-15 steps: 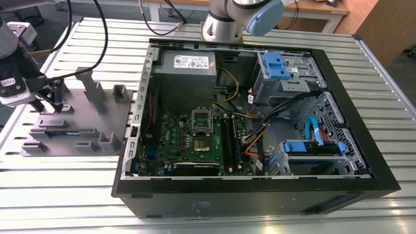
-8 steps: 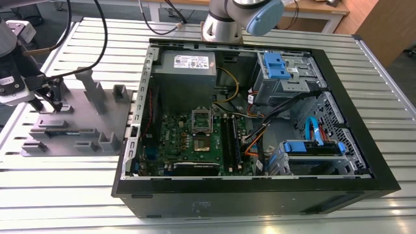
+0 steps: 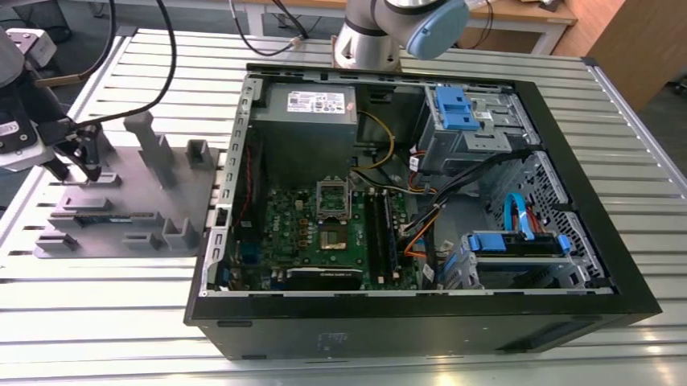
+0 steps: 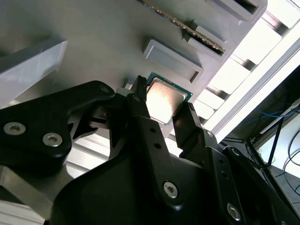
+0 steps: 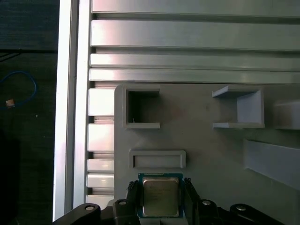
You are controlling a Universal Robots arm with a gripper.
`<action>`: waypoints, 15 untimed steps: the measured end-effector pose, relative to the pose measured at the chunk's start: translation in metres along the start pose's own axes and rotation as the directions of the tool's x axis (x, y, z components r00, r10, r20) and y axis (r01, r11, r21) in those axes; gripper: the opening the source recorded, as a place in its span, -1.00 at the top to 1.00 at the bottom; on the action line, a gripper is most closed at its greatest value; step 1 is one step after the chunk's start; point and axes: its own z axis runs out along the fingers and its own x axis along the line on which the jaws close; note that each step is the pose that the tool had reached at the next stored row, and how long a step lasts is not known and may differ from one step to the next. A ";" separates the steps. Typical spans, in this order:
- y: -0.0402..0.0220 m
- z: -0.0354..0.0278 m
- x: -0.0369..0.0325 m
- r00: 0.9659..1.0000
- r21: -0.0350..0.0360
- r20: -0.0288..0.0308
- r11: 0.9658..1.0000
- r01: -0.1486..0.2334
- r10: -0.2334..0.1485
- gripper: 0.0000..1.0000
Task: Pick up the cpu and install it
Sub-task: 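Pick up the cpu and move it towards the insertion slot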
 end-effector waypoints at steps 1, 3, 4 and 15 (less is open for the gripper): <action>0.0000 -0.0005 0.0000 1.000 0.000 0.000 1.000 0.000 0.000 0.06; 0.0001 -0.0019 0.0000 1.000 0.000 0.000 1.000 0.000 0.000 0.06; 0.0001 -0.0027 0.0000 1.000 0.000 0.000 1.000 0.000 0.000 0.06; 0.0005 -0.0122 -0.0001 1.000 0.000 0.000 1.000 0.000 0.000 0.06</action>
